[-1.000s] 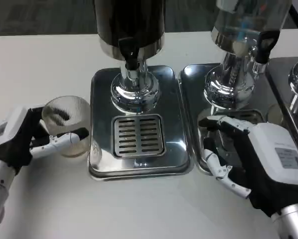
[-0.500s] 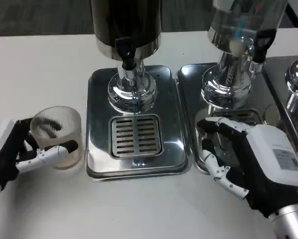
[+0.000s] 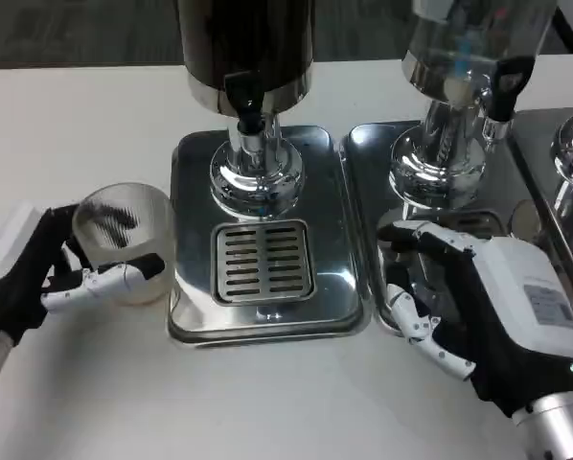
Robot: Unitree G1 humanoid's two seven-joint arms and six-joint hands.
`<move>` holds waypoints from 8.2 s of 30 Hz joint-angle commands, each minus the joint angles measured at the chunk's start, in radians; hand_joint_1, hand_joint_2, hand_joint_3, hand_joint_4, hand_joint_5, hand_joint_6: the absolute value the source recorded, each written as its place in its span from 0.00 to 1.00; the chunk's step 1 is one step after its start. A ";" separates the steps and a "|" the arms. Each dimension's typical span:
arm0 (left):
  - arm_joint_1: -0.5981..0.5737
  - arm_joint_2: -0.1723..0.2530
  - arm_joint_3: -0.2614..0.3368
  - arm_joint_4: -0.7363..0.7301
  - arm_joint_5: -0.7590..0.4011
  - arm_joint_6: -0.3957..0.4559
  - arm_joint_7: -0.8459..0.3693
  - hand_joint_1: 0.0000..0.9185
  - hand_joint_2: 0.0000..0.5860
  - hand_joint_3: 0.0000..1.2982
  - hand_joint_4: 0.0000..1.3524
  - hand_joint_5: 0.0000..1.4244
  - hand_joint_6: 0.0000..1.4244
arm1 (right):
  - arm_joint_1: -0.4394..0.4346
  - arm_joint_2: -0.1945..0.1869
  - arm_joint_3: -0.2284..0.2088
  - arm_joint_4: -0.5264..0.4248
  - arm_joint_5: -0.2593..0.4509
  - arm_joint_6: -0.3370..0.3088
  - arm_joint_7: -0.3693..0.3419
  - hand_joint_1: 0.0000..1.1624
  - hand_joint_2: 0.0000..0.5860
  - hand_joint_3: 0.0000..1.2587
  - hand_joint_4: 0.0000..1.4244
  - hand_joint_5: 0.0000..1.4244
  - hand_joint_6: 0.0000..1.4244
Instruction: Grasp the cup under the faucet to collect the drink, then remove the cup.
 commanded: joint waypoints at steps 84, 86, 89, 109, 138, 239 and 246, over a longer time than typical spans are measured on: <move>-0.276 -0.193 -0.285 -0.015 0.183 0.255 -0.120 0.00 0.10 0.00 0.00 0.00 0.02 | 0.055 0.039 -0.025 -0.042 0.034 0.041 -0.020 0.26 0.83 0.29 0.26 0.27 0.24; -0.275 -0.192 -0.285 -0.018 0.179 0.239 -0.120 0.00 0.10 0.00 0.00 0.00 0.02 | 0.056 0.039 -0.024 -0.045 0.032 0.043 -0.020 0.26 0.83 0.29 0.26 0.27 0.24; -0.263 -0.178 -0.274 -0.029 0.164 0.186 -0.108 0.00 0.07 0.00 0.00 0.00 0.01 | 0.058 0.040 -0.023 -0.046 0.029 0.044 -0.025 0.26 0.83 0.29 0.26 0.27 0.24; -0.226 -0.111 -0.236 -0.041 0.150 0.129 -0.092 0.00 0.00 0.00 0.00 0.00 0.00 | 0.019 0.028 -0.021 -0.009 0.051 0.027 -0.021 0.28 0.82 0.30 0.26 0.28 0.23; -0.066 0.055 -0.131 -0.281 0.100 0.038 -0.047 0.00 0.04 0.00 0.00 0.00 0.01 | -0.001 0.016 -0.022 0.015 0.104 0.024 -0.020 0.28 0.83 0.30 0.26 0.28 0.27; -0.450 -0.115 0.444 -0.169 -0.808 0.845 -1.547 0.00 0.08 0.24 0.15 0.16 0.16 | -0.054 0.073 -0.015 0.129 0.146 -0.010 -0.091 0.32 0.83 0.32 0.29 0.27 0.21; -0.448 -0.149 0.435 -0.151 -0.783 0.800 -1.515 0.00 0.08 0.24 0.15 0.15 0.16 | -0.048 0.080 -0.015 0.123 0.144 -0.007 -0.096 0.32 0.83 0.32 0.29 0.27 0.21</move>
